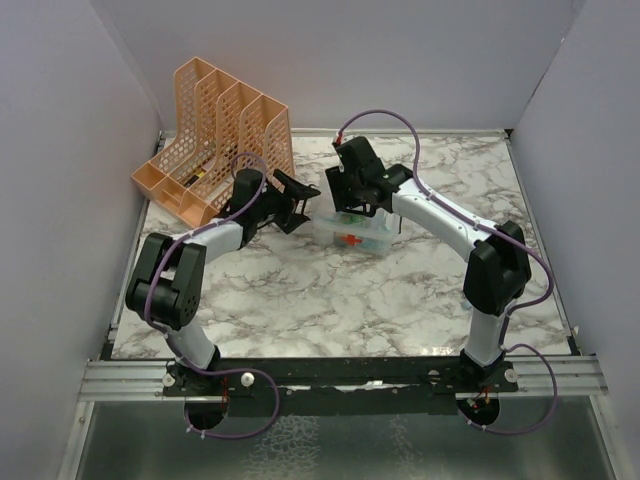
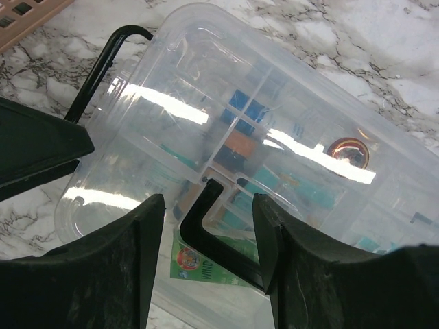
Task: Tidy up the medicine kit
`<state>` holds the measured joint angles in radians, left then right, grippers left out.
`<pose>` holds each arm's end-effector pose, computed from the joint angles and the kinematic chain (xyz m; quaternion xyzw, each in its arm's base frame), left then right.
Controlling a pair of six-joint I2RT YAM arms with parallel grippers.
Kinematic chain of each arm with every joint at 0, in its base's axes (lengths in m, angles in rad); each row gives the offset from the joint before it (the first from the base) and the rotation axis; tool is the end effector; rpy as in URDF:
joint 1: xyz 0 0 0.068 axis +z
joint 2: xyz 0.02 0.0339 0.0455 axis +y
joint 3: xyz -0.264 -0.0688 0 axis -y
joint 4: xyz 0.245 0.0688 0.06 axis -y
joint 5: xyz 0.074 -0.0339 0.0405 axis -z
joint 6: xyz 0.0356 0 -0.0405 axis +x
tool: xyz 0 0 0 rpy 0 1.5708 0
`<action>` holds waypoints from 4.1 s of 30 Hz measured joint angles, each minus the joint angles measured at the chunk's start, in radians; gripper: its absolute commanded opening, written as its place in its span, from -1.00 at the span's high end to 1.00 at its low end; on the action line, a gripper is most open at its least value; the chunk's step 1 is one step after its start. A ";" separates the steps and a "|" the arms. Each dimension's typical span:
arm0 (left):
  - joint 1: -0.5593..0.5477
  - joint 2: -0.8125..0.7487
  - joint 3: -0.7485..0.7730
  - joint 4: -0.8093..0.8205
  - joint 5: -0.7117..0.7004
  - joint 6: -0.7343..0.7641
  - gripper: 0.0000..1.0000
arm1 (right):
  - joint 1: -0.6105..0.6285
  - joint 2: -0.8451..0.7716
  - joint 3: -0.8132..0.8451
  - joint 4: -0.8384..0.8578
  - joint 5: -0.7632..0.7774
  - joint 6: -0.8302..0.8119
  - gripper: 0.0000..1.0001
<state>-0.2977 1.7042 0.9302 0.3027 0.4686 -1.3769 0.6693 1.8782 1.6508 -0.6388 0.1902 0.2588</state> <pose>0.3457 -0.1229 0.1988 -0.3221 0.7738 -0.5100 0.1932 0.3357 0.2570 0.2853 -0.1584 0.9214 0.0740 0.3471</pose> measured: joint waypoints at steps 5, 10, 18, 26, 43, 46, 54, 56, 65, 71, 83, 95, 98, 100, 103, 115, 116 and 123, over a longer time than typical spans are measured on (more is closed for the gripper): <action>-0.001 -0.045 -0.011 0.018 -0.008 0.004 -0.65 | 0.000 -0.005 -0.010 0.008 0.000 0.005 -0.05; -0.001 -0.052 -0.016 0.024 -0.012 0.023 -0.56 | 0.000 -0.007 -0.016 0.015 0.000 0.010 -0.02; -0.006 -0.050 -0.007 0.020 0.013 0.103 -0.44 | 0.000 -0.014 -0.031 0.030 0.000 0.024 0.00; -0.034 -0.038 0.130 -0.176 -0.015 0.292 -0.29 | -0.001 -0.021 -0.045 0.043 0.002 0.026 0.05; -0.152 0.008 0.338 -0.550 -0.278 0.604 -0.07 | -0.001 -0.025 -0.058 0.060 0.004 0.034 0.14; -0.171 0.013 0.369 -0.594 -0.323 0.632 -0.04 | -0.001 -0.027 -0.061 0.064 0.004 0.035 0.14; -0.218 0.017 0.431 -0.694 -0.436 0.689 0.01 | -0.001 -0.033 -0.074 0.077 0.004 0.043 0.15; -0.227 0.019 0.444 -0.716 -0.457 0.698 0.03 | -0.001 -0.035 -0.078 0.082 0.004 0.045 0.15; -0.252 0.023 0.480 -0.772 -0.511 0.726 0.20 | -0.001 -0.045 -0.089 0.090 0.003 0.068 0.15; -0.259 0.029 0.511 -0.826 -0.517 0.753 -0.40 | -0.004 -0.050 -0.062 0.029 -0.002 0.105 0.12; -0.267 -0.076 0.665 -0.945 -0.534 0.876 -0.82 | -0.058 -0.283 -0.023 -0.092 0.059 0.158 -0.37; -0.267 -0.584 0.400 -0.953 -0.631 0.948 -0.99 | -0.062 -0.943 -0.449 -0.181 0.220 0.194 -0.91; -0.267 -0.690 0.341 -0.969 -0.650 0.954 -0.99 | -0.062 -1.073 -0.451 -0.226 0.251 0.211 -0.95; -0.267 -0.768 0.315 -0.977 -0.662 0.960 -0.99 | -0.062 -1.132 -0.431 -0.269 0.276 0.220 -0.98; -0.267 -0.876 0.310 -0.977 -0.680 0.969 -0.99 | -0.062 -1.166 -0.378 -0.332 0.305 0.234 -1.00; -0.267 -1.173 0.341 -0.991 -0.732 1.012 -0.99 | -0.062 -1.286 -0.233 -0.504 0.348 0.246 -1.00; -0.267 -1.182 0.340 -0.993 -0.732 1.011 -0.99 | -0.063 -1.297 -0.232 -0.517 0.348 0.247 -1.00; -0.267 -1.189 0.295 -1.008 -0.732 1.011 -0.99 | -0.062 -1.306 -0.260 -0.566 0.335 0.254 -1.00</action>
<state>-0.5652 0.5152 1.2251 -0.7052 -0.2638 -0.3656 0.6071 0.5724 1.3911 -1.2053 0.5255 0.5129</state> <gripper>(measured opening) 0.992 0.998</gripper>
